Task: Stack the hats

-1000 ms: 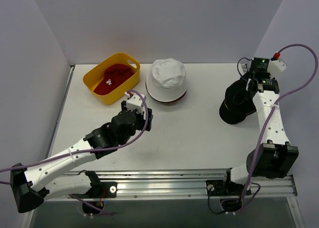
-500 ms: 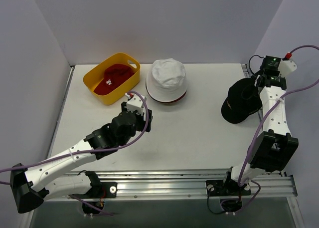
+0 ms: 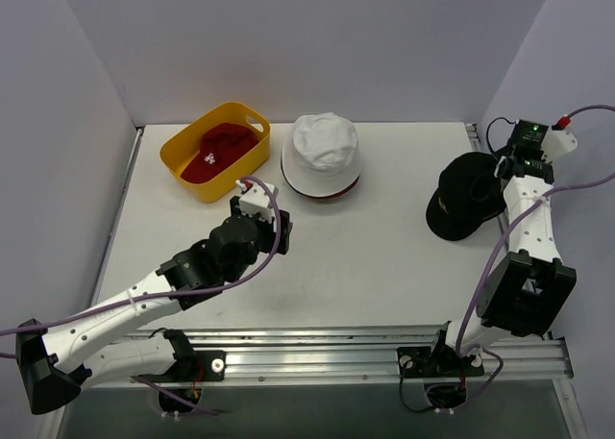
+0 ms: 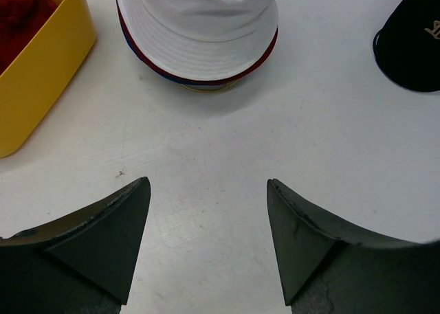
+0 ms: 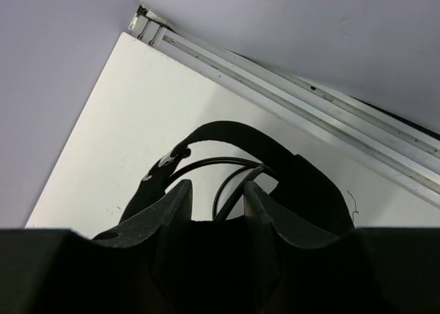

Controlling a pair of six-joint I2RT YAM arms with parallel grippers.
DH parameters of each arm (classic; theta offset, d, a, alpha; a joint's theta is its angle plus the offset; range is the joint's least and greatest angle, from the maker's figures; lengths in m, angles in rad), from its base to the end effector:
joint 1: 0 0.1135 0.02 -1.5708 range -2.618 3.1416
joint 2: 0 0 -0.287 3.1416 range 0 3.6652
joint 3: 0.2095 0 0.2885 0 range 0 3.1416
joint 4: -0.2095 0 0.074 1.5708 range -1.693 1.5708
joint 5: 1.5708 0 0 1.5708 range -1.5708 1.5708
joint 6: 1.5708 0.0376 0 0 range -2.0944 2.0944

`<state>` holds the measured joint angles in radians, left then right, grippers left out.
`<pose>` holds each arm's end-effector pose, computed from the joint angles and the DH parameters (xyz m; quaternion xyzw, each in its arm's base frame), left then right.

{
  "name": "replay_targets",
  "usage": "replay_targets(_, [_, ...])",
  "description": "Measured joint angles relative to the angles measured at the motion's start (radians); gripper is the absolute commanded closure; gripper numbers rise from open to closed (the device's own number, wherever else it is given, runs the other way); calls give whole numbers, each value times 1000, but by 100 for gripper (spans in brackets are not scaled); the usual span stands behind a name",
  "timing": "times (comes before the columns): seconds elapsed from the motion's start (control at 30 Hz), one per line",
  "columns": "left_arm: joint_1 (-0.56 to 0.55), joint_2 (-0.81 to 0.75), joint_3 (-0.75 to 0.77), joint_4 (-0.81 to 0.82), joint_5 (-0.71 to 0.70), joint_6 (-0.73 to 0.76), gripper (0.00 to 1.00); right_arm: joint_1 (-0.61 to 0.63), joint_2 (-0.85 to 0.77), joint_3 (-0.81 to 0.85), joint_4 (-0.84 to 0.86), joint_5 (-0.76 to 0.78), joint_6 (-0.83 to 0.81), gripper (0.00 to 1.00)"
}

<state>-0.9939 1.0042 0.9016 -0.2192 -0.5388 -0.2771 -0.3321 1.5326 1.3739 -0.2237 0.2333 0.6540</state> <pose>0.1545 -0.2021 0.3528 0.1286 0.7869 -0.1608 0.5817 0.3751 -0.1386 0.3737 0.4469 0.6941 -0.0061 0.5643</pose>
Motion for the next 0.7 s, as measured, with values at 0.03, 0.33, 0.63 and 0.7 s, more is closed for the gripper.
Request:
replay_targets(0.03, [0, 0, 0, 0, 0, 0, 23, 1, -10, -13, 5, -8, 3, 70])
replay_targets(0.33, [0, 0, -4, 0, -15, 0, 23, 64, -159, -169, 37, -32, 31, 73])
replay_targets(0.63, [0, 6, -4, 0, -59, 5, 23, 239, -292, -297, 30, -2, 208, 76])
replay_targets(0.7, [0, 7, -4, 0, -67, 8, 23, 324, -306, -304, 10, 34, 273, 76])
